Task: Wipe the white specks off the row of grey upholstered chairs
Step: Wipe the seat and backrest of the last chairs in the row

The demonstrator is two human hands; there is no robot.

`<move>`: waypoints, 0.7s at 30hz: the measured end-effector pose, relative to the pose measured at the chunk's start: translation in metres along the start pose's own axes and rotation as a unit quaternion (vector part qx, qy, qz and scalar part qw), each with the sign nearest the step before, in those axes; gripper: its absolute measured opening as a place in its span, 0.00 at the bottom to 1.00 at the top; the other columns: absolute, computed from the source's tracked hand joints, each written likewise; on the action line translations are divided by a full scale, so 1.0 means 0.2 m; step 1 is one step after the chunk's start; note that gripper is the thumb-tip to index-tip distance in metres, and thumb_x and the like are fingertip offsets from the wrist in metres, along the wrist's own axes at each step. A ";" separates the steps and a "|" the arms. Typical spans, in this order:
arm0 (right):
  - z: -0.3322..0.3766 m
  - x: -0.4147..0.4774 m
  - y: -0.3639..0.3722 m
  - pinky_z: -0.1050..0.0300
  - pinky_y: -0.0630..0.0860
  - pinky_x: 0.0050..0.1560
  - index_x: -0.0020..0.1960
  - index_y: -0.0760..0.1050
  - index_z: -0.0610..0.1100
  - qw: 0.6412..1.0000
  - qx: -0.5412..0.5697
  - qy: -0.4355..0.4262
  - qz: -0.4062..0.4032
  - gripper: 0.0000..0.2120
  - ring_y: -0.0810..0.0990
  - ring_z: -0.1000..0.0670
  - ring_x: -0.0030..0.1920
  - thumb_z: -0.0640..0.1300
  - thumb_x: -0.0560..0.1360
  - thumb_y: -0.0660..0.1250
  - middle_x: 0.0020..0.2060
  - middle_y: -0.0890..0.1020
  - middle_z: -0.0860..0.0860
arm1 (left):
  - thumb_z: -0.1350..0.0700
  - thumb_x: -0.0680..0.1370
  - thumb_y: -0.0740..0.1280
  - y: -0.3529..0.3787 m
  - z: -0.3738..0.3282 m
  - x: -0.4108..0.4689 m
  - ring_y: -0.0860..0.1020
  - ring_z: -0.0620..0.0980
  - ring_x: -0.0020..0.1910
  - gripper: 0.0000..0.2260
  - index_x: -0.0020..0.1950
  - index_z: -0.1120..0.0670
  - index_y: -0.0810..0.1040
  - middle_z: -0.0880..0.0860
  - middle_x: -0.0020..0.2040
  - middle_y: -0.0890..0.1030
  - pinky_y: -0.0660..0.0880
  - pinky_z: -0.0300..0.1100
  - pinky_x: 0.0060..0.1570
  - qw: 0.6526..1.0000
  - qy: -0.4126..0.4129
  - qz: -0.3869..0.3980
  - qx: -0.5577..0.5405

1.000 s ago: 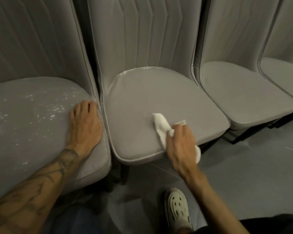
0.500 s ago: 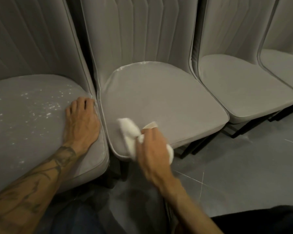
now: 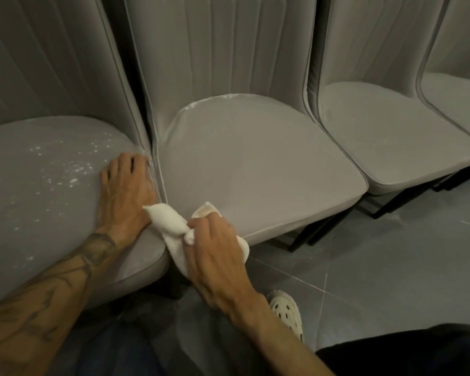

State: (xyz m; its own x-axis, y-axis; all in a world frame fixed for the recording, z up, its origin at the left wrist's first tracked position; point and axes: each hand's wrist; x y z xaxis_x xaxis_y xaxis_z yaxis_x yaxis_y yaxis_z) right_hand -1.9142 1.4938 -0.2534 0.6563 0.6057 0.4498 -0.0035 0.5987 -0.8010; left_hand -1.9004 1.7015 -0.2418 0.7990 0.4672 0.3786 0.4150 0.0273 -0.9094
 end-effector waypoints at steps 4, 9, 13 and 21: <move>-0.34 0.06 -0.23 0.47 0.68 0.43 0.52 0.71 0.42 0.999 -0.035 0.013 -0.037 0.17 0.69 0.45 0.42 0.50 0.85 0.49 0.45 0.71 0.45 | 0.64 0.79 0.65 -0.01 0.00 -0.01 0.73 0.67 0.55 0.12 0.63 0.61 0.74 0.66 0.57 0.74 0.67 0.62 0.55 1.000 0.015 -0.011 0.001; -0.77 0.14 -0.44 0.43 0.70 0.48 0.52 0.69 0.39 0.980 -0.047 0.179 -0.068 0.11 0.71 0.40 0.45 0.46 0.83 0.54 0.46 0.73 0.42 | 0.64 0.79 0.64 0.00 0.01 -0.01 0.73 0.66 0.54 0.12 0.63 0.60 0.74 0.65 0.57 0.74 0.67 0.61 0.55 1.000 0.017 -0.018 -0.001; -0.49 0.05 -0.27 0.45 0.70 0.46 0.52 0.69 0.44 0.980 -0.037 0.171 -0.096 0.08 0.70 0.45 0.43 0.47 0.82 0.54 0.45 0.72 0.47 | 0.64 0.78 0.64 -0.01 0.01 -0.01 0.72 0.65 0.54 0.13 0.62 0.60 0.74 0.64 0.57 0.74 0.68 0.61 0.55 1.000 0.014 -0.006 0.000; 0.00 0.10 -0.07 0.52 0.64 0.46 0.55 0.73 0.44 0.995 -0.076 0.043 0.048 0.20 0.66 0.49 0.44 0.48 0.84 0.43 0.48 0.71 0.47 | 0.63 0.76 0.65 -0.03 0.00 -0.01 0.73 0.65 0.55 0.14 0.61 0.60 0.75 0.64 0.56 0.75 0.68 0.60 0.56 1.000 0.005 0.023 0.004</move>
State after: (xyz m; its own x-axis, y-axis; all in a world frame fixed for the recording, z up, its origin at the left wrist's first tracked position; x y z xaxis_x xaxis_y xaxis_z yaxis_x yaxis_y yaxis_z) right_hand -1.9004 1.4980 -0.2326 0.7205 0.6055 0.3380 0.0402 0.4501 -0.8921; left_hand -1.9048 1.7001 -0.2365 0.8211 0.4601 0.3379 0.3740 0.0137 -0.9273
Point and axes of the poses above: each hand's wrist, its own x-axis towards the middle knuckle, its own y-axis out of the palm, z = x × y
